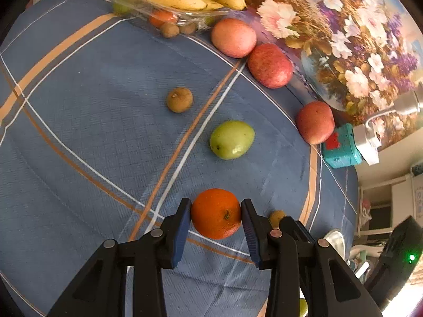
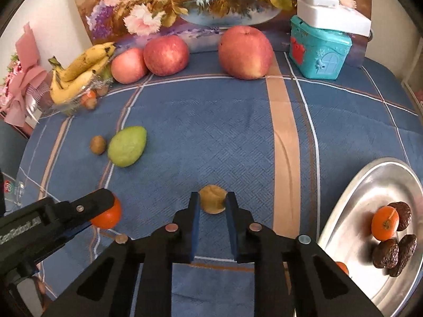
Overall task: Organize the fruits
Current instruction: 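Grasp the tangerine with the left tool while the right tool grasps a small brown fruit, then carry the tangerine and brown fruit over the steel plate and open both tools, then move both tools back toward the green pear and the brown fruit, then grasp the green pear with the right tool while the left tool grasps the brown fruit, then carry the pear and brown fruit over the steel plate and open both tools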
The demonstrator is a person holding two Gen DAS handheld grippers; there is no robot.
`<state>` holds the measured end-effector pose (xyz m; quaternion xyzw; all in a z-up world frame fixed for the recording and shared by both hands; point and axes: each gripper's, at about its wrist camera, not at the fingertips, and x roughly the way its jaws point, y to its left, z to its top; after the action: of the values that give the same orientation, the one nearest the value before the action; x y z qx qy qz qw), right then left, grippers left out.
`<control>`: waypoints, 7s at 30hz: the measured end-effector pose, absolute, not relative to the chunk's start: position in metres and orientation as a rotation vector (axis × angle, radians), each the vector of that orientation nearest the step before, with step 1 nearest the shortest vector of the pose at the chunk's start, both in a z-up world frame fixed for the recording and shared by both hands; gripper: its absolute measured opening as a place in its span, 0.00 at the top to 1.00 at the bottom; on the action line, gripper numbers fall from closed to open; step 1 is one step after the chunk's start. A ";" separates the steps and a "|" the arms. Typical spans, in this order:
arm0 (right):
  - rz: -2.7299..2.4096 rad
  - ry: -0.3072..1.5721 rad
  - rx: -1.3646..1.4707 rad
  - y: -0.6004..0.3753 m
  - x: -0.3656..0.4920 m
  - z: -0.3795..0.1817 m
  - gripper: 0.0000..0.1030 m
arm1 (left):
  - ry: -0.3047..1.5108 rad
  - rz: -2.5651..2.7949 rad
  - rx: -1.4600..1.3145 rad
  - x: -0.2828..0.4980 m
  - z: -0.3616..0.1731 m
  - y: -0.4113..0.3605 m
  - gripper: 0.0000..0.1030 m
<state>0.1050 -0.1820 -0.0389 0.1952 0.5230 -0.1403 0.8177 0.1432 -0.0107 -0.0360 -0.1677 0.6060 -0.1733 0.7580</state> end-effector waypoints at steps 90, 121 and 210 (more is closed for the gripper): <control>-0.570 1.123 0.586 -0.281 -0.044 -0.013 0.36 | 1.350 -0.508 0.030 0.061 -0.030 -0.110 0.12; -0.511 1.045 0.444 -0.254 -0.009 -0.001 0.19 | 1.073 -0.363 0.181 0.130 0.004 -0.052 0.00; -0.253 1.076 0.428 -0.149 0.009 0.019 0.51 | 1.137 -0.413 -0.182 0.078 0.015 -0.001 0.74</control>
<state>0.0087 -0.1491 0.0193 0.2017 0.5072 -0.1190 0.8294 0.0776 -0.0013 0.0149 -0.0854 0.5336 -0.1939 0.8188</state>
